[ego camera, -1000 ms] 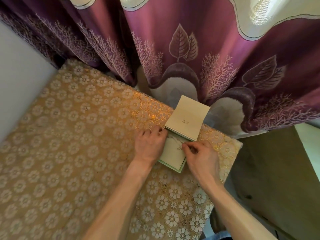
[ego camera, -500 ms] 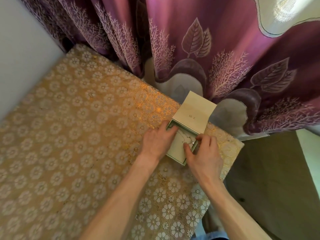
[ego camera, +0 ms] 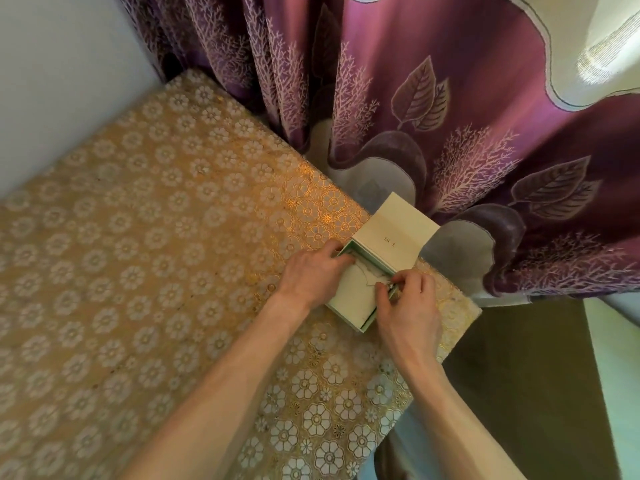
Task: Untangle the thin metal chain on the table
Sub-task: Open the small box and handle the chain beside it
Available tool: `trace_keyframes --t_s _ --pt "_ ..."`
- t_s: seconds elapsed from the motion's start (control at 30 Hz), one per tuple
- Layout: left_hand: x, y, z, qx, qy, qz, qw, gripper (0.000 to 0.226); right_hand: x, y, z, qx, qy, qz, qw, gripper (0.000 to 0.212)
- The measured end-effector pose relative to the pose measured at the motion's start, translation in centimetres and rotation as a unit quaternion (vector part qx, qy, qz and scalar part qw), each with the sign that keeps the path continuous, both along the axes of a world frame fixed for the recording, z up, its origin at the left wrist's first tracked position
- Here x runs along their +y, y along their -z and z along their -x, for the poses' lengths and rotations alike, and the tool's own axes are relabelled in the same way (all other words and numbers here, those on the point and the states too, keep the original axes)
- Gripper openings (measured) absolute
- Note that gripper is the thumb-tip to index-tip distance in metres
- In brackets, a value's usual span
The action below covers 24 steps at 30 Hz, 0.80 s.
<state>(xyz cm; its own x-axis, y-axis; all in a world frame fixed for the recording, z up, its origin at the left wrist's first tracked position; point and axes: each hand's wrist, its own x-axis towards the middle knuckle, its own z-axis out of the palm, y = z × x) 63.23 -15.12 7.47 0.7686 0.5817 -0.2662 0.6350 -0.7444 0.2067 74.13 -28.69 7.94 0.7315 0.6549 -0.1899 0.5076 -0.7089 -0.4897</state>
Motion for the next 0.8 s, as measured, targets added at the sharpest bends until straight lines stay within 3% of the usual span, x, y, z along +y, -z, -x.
trace_keyframes --t_s 0.13,0.27,0.5,0.63,0.8 --pt "-1.5 0.9 2.6 -0.127 -0.077 0.040 0.988 0.043 -1.1 -0.6 -0.4 0.010 -0.027 -0.020 0.999 0.027" --pt "-5.4 2.7 8.4 -0.261 -0.219 0.072 0.937 0.040 -3.0 -2.6 0.3 0.015 -0.137 -0.076 0.987 0.023" --pt "-16.4 4.4 19.5 -0.092 -0.470 0.020 0.878 0.055 -6.4 -3.2 5.0 0.014 -0.373 -0.040 0.927 0.023" --pt "-21.4 5.7 21.3 -0.022 -0.497 0.023 0.867 0.062 -7.4 -1.2 8.0 0.019 -0.456 0.043 0.889 0.028" --pt "-22.7 7.3 21.1 0.008 -0.513 0.017 0.858 0.060 -6.8 0.9 11.3 0.042 -0.477 0.109 0.871 0.028"
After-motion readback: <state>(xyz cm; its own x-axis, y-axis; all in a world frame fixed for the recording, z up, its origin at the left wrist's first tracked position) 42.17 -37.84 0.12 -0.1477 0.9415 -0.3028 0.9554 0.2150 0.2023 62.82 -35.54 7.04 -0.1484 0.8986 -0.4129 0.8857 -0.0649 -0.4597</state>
